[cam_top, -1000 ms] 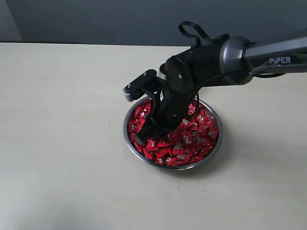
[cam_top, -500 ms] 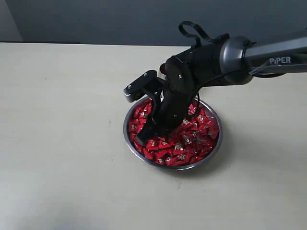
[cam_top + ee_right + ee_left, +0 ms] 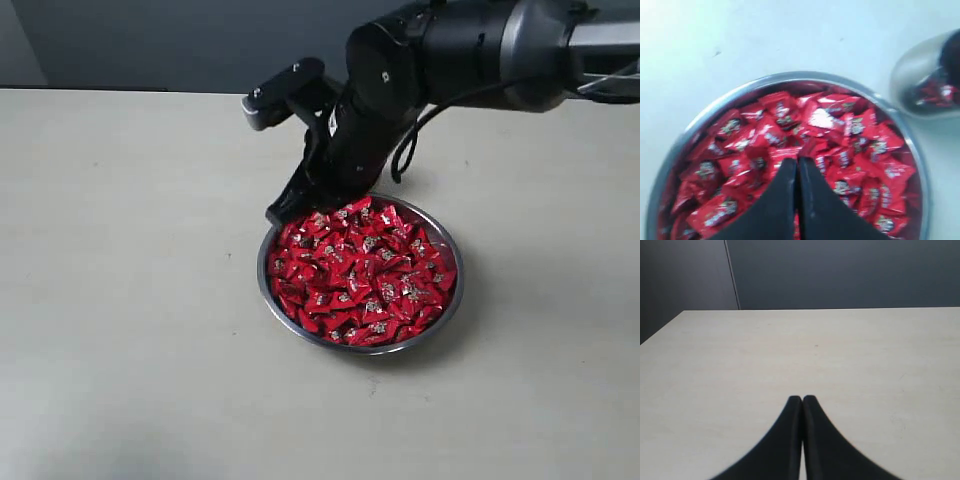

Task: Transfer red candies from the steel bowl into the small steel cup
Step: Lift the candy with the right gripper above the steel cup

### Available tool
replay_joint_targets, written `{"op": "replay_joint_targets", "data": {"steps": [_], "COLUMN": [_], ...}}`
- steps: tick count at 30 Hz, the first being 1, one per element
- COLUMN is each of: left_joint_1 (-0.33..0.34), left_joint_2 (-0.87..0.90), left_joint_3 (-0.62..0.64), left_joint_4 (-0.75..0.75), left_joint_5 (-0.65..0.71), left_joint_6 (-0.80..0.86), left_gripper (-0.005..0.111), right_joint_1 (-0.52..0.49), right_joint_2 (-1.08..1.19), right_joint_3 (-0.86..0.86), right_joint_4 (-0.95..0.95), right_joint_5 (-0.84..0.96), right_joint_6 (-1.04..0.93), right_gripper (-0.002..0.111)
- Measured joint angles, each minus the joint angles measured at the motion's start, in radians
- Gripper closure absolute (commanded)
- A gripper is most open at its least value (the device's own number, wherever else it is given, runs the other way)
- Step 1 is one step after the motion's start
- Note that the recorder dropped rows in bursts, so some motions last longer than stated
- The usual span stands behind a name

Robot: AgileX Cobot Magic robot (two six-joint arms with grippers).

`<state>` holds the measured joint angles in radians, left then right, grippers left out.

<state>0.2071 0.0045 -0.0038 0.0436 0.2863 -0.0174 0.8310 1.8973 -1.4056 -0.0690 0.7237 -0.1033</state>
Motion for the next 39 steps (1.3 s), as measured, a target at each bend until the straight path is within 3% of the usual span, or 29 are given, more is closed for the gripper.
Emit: {"op": "replay_joint_targets", "data": {"steps": [5, 8, 15, 21, 26, 33, 39], "left_joint_1": [0.000, 0.000, 0.000, 0.000, 0.000, 0.000, 0.000], "left_joint_2": [0.000, 0.000, 0.000, 0.000, 0.000, 0.000, 0.000], "left_joint_3": [0.000, 0.000, 0.000, 0.000, 0.000, 0.000, 0.000], "left_joint_4": [0.000, 0.000, 0.000, 0.000, 0.000, 0.000, 0.000], "left_joint_5": [0.000, 0.000, 0.000, 0.000, 0.000, 0.000, 0.000], "left_joint_6": [0.000, 0.000, 0.000, 0.000, 0.000, 0.000, 0.000], "left_gripper": [0.106, 0.106, 0.106, 0.106, 0.106, 0.106, 0.106], "right_joint_1": [-0.004, -0.048, -0.210, -0.289, -0.299, -0.299, -0.299], "right_joint_2": [-0.003, -0.005, -0.007, 0.000, 0.078, 0.279, 0.402], "right_joint_3": [-0.025, -0.029, -0.029, -0.066, -0.240, -0.574, -0.723], "right_joint_4": [-0.316, -0.383, -0.249, -0.016, 0.107, 0.131, 0.150], "right_joint_5": [0.028, 0.019, -0.065, -0.119, -0.049, 0.184, 0.302], "right_joint_6": [0.220, 0.306, 0.311, 0.129, 0.028, -0.018, -0.044], "right_gripper": [0.109, 0.109, 0.109, 0.109, 0.109, 0.109, 0.109]}}
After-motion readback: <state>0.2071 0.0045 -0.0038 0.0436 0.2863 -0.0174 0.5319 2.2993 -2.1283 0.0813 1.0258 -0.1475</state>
